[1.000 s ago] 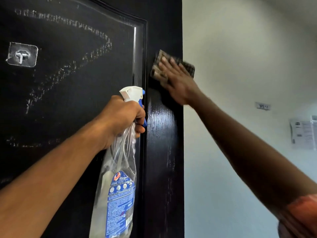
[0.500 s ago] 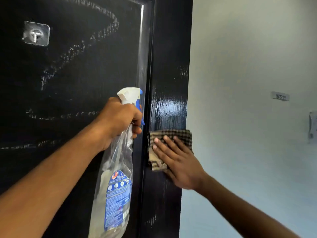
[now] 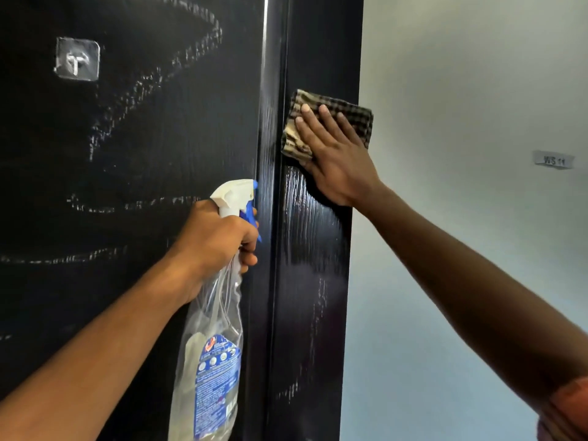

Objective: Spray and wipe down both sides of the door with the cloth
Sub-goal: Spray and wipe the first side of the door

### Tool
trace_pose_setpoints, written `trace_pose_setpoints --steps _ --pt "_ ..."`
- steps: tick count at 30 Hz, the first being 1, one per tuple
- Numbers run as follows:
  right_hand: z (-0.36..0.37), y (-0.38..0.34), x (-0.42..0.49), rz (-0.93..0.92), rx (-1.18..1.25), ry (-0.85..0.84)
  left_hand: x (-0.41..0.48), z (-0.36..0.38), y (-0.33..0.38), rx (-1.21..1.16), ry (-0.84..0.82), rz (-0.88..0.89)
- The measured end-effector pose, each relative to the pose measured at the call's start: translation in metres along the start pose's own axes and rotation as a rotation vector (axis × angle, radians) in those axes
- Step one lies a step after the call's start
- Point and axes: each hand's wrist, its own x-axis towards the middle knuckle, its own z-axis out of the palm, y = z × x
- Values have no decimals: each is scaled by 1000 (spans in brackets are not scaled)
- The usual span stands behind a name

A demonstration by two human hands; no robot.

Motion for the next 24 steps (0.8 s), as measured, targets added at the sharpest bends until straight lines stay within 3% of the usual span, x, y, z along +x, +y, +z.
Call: trace_pose_setpoints --steps 4,11,14,20,24 --pt "34 -46 -91 -86 16 22 -10 2 -20 33 8 -46" --pt "89 -132 -271 -237 102 -174 -48 17 -61 30 -28 -139" --pt "88 -126 -259 -220 119 -154 -65 21 -81 39 -47 -186" --pt "61 -85 -151 1 102 -3 -75 28 -112 33 -54 -224" --pt "66 -95 -164 -25 75 14 -77 29 -124 40 -13 -214"
